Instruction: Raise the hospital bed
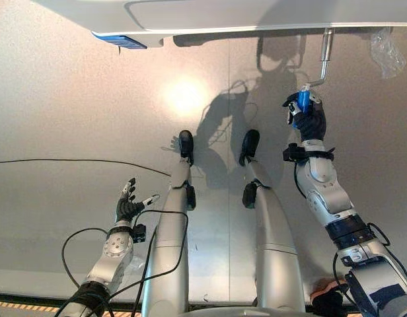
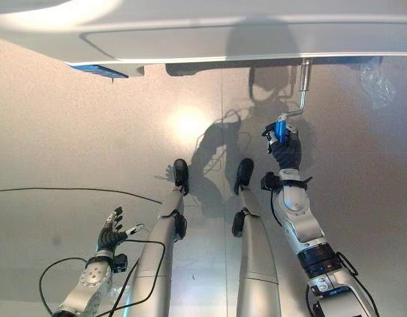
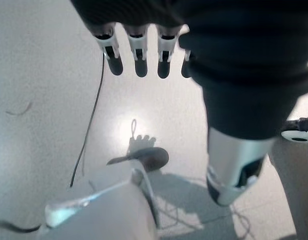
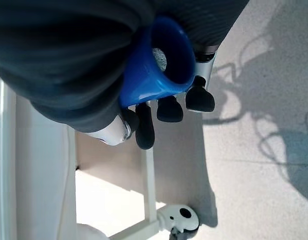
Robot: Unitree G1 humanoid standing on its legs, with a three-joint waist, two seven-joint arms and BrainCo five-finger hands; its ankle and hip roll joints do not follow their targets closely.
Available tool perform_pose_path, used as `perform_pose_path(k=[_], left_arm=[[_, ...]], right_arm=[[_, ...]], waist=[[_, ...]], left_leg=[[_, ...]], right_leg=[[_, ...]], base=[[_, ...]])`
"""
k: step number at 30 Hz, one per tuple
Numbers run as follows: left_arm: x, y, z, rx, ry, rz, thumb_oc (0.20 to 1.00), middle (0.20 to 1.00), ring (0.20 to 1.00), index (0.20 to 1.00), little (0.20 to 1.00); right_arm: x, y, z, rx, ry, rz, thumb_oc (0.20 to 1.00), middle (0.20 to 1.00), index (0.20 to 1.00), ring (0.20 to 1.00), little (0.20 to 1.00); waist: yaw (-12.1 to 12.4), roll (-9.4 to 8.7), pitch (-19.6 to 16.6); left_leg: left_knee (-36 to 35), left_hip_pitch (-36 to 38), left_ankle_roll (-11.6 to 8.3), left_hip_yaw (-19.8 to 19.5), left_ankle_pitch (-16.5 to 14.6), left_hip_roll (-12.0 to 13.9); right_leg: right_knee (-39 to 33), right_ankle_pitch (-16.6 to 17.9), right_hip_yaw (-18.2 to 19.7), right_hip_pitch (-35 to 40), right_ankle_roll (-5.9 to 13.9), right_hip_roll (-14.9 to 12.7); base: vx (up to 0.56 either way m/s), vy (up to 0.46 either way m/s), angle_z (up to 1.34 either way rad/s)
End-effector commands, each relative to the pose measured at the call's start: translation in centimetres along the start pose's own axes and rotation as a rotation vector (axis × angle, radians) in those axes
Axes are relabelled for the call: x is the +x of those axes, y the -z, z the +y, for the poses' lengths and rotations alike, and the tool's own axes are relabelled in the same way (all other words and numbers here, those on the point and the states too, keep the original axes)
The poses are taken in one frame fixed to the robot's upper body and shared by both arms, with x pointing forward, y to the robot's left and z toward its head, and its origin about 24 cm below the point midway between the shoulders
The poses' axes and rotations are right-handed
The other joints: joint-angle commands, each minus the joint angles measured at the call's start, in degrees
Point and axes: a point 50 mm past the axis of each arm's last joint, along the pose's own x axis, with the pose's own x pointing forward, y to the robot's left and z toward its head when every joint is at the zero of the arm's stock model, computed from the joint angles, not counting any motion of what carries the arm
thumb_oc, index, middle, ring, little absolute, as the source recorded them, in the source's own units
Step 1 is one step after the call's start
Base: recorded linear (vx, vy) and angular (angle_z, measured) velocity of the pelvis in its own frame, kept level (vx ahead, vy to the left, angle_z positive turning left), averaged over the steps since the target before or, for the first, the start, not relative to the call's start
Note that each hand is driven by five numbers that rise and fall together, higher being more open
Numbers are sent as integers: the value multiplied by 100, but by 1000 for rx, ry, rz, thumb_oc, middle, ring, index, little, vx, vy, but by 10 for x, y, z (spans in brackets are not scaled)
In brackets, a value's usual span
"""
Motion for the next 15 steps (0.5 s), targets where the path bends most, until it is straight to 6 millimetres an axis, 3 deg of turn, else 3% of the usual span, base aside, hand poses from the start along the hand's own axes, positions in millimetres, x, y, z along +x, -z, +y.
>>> perform_pose_path(k=[1, 2, 3, 7, 15], left_arm=[[-22, 26, 15, 16, -52, 79, 1000, 1000, 1000, 1000, 1000], [-21, 25, 15, 14, -53, 74, 1000, 1000, 1000, 1000, 1000], [-23, 27, 14, 20, -38, 78, 1000, 1000, 1000, 1000, 1000], [-26, 29, 13, 45, -11, 81, 1000, 1000, 1000, 1000, 1000], [-25, 28, 18, 60, -33, 73, 1000, 1000, 1000, 1000, 1000]], right_arm=[[-1, -96, -57, 43, 271, -537, 200, 200, 200, 200, 200], [-1, -98, -56, 44, 270, -542, 200, 200, 200, 200, 200], [-9, -93, -33, 7, 90, -513, 200, 200, 200, 200, 200], [-22, -87, 5, -65, -143, -496, 200, 200, 200, 200, 200], [-27, -87, 20, -66, -222, -508, 200, 200, 200, 200, 200]], waist=[[-289, 245, -136], [-304, 238, -136], [-286, 232, -136], [-247, 256, -136], [-193, 259, -136]], left_leg=[[-24, 29, -76, -243, -10, -9], [-43, -94, -48, -203, 160, -17], [-13, 26, -71, -233, -9, -5], [-2, 8, -64, -242, 23, -10], [-55, 8, -80, -254, 76, -45]], right_leg=[[136, 102, -39, 23, 568, 38], [79, 265, -70, -80, 519, 21], [117, 108, -46, 36, 559, 42], [110, 126, -84, 42, 545, 33], [90, 160, -125, 62, 548, 14]], base=[[0, 0, 0], [0, 0, 0], [0, 0, 0], [6, -9, -2], [-3, 0, -3]])
